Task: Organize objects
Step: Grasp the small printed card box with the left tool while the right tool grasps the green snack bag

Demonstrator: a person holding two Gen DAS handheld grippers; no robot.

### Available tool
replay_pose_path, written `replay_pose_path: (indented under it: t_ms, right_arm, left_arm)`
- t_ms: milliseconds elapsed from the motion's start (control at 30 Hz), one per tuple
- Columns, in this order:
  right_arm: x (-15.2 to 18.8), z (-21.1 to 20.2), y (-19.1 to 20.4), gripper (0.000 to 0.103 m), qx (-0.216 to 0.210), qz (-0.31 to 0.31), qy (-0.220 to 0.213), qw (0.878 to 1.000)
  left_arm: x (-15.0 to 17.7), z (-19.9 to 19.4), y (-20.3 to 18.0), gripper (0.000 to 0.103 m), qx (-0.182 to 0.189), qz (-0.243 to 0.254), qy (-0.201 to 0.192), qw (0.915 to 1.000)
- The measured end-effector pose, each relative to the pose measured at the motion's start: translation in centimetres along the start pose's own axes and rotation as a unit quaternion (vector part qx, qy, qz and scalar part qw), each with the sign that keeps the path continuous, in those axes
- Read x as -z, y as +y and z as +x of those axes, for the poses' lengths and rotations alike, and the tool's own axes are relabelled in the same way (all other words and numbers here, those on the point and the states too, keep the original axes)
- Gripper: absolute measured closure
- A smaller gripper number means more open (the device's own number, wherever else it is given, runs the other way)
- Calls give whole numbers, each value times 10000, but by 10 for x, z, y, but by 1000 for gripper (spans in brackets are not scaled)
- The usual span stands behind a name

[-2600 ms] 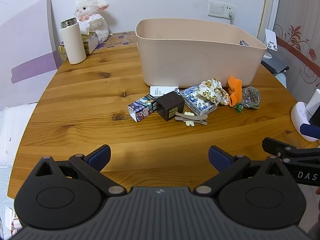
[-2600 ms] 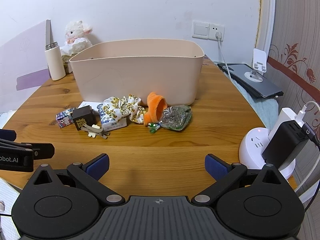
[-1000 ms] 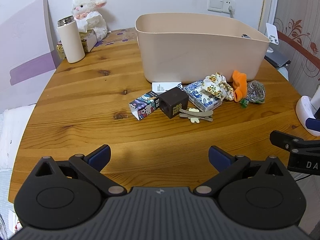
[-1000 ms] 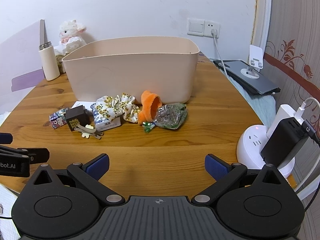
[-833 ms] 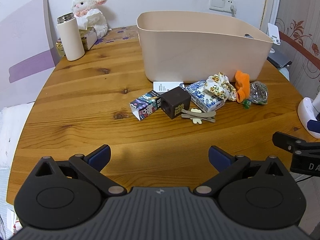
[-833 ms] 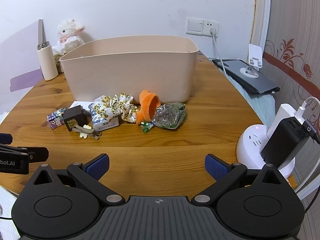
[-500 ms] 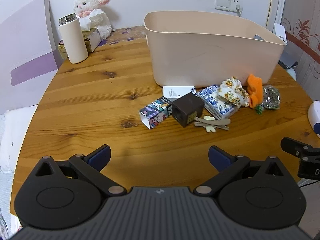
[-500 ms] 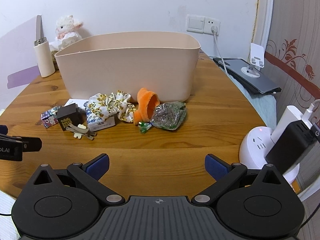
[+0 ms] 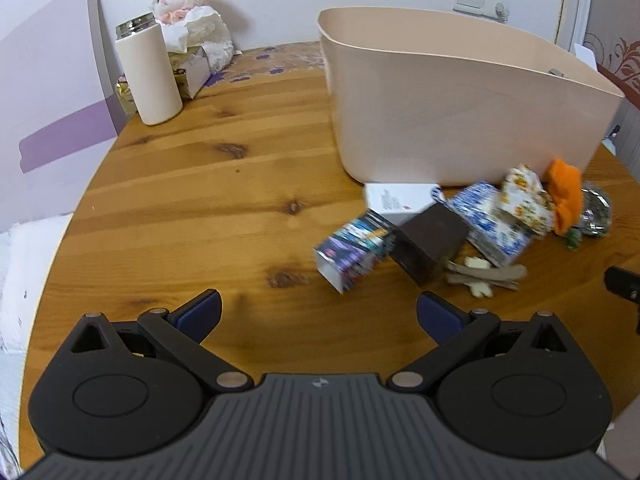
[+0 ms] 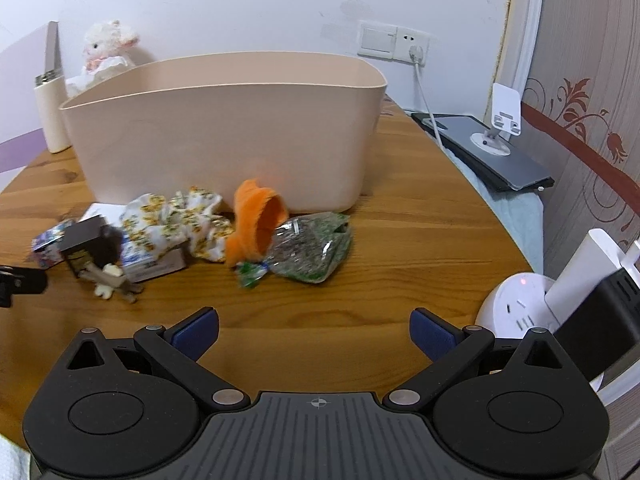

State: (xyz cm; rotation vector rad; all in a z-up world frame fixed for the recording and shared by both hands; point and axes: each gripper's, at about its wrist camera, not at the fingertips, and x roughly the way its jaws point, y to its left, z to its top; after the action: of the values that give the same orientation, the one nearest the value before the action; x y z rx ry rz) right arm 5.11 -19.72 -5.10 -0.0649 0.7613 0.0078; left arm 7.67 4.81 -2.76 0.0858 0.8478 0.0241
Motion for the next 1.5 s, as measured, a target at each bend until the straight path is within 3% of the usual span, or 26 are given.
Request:
replay_pose_path:
  t_ms: [167,433,567,667,900,967,1033,1200,1500]
  right_arm:
    - [-6,19,-2,0,164,-126,15,9998]
    - [-18,48,-4,0,107,-240,-76,9996]
    - [-24,56,-7,6,-37,-256,-159,9995]
    - [-26,58,-8,16,-238,-196,-174,9994]
    - [-33,67,-7,17,-506,-246,-251,9981]
    - [-34,68,-7,23,-644,-205,-252,9974]
    - [-34,65,-5,40,-698,-211,-237,9971]
    - [-27,50,5,44,-647,-454,-264,9965]
    - [-19,2,-2,45,-537,-491,-378,9966]
  left_arm:
    - [-7,12,5,0,-36,212,-77,9997]
    - [-14,34,6,1,296,395,-53,9988]
    - [-21,39,11,22,610,288,-102,9977]
    - [-24,39,13,35,699,254,-88,9972]
    - [-21,32,11,65,879,350,-76,9955]
    - [-20,31,11,72,892,332,-46,9954]
    - [-20,30,12,78,896,292,-11,9956]
    - [-16,24,16,78,906,167,24,9957]
    - [-15,-5,16,78,894,144,-250,9956]
